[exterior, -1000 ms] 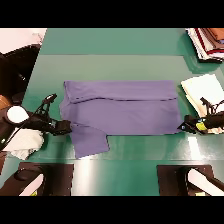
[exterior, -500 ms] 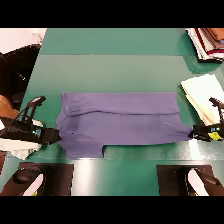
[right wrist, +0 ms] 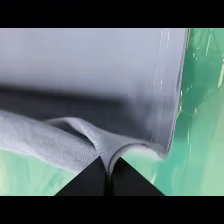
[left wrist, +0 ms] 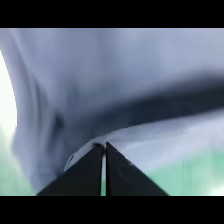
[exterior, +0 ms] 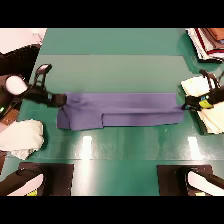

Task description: Fold the shirts.

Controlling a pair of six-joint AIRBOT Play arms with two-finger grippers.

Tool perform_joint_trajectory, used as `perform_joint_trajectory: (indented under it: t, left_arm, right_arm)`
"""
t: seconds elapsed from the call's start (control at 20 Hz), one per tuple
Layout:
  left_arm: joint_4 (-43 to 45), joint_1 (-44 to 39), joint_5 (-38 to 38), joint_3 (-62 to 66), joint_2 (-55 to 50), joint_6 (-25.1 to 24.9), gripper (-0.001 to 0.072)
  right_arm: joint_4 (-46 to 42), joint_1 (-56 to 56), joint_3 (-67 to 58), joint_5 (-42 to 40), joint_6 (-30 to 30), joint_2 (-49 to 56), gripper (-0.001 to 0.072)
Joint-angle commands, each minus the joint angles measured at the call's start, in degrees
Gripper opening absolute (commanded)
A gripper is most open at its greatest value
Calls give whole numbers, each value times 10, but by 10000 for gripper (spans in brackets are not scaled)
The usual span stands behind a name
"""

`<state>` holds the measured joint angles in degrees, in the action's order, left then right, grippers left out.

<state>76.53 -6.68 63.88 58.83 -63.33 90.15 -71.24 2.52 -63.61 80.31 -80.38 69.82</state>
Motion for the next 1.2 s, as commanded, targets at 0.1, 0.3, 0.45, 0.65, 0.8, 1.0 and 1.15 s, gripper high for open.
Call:
perform_joint_trajectory:
  t: [0.1,0.3,0.45,0.65,0.8,1.0,1.15]
  left_arm:
    - [11,1,-99,90,-137,-6,26]
    - [11,1,-133,93,-143,-5,358]
    - [11,1,-87,115,-143,-2,540]
    - [0,0,2,149,-142,-2,472]
    - [-35,0,-1,149,-143,-5,34]
    - [-143,0,-19,148,-143,-32,34]
    - [-200,0,-35,143,-145,-51,34]
  right_arm:
    - [44,-11,-140,-7,-3,157,14]
    - [106,-6,-197,-9,2,227,208]
    - [178,19,-215,10,44,246,397]
    - [173,85,-153,28,75,209,397]
    - [178,141,-80,27,96,200,574]
    - [189,159,-20,18,121,230,572]
    - [238,126,-17,-2,130,261,570]
